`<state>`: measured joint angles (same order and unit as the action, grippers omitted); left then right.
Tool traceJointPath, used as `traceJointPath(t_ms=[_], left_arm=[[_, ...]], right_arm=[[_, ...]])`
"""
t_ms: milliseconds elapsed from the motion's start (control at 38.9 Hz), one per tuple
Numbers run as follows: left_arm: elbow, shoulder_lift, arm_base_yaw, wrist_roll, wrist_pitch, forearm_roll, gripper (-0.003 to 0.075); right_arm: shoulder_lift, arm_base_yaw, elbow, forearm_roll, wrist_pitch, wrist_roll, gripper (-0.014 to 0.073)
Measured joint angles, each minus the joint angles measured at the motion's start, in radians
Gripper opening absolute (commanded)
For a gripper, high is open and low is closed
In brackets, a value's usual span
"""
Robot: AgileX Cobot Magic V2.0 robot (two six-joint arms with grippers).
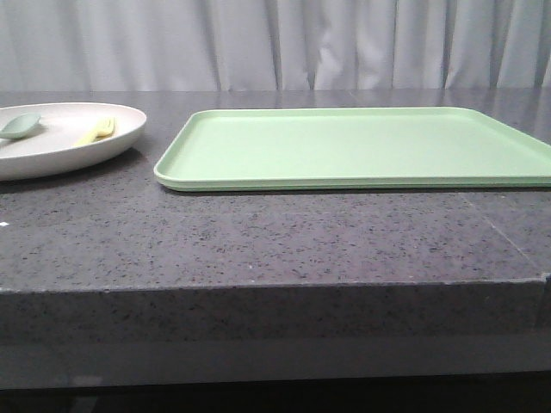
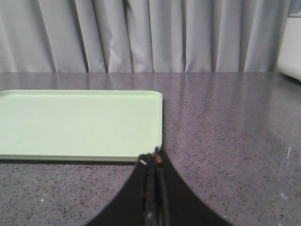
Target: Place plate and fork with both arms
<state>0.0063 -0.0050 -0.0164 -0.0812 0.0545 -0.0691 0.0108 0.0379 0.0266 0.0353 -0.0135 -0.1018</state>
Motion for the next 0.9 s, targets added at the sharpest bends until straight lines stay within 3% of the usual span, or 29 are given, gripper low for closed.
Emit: traceJointPath(t_ms=[900], left_arm=[[-0.008,0.000,0.000,0.000,-0.055,0.000,-0.0018]], right_arm=[[0.000,0.000,0.000,0.000,0.014,0.000,-0.0067]])
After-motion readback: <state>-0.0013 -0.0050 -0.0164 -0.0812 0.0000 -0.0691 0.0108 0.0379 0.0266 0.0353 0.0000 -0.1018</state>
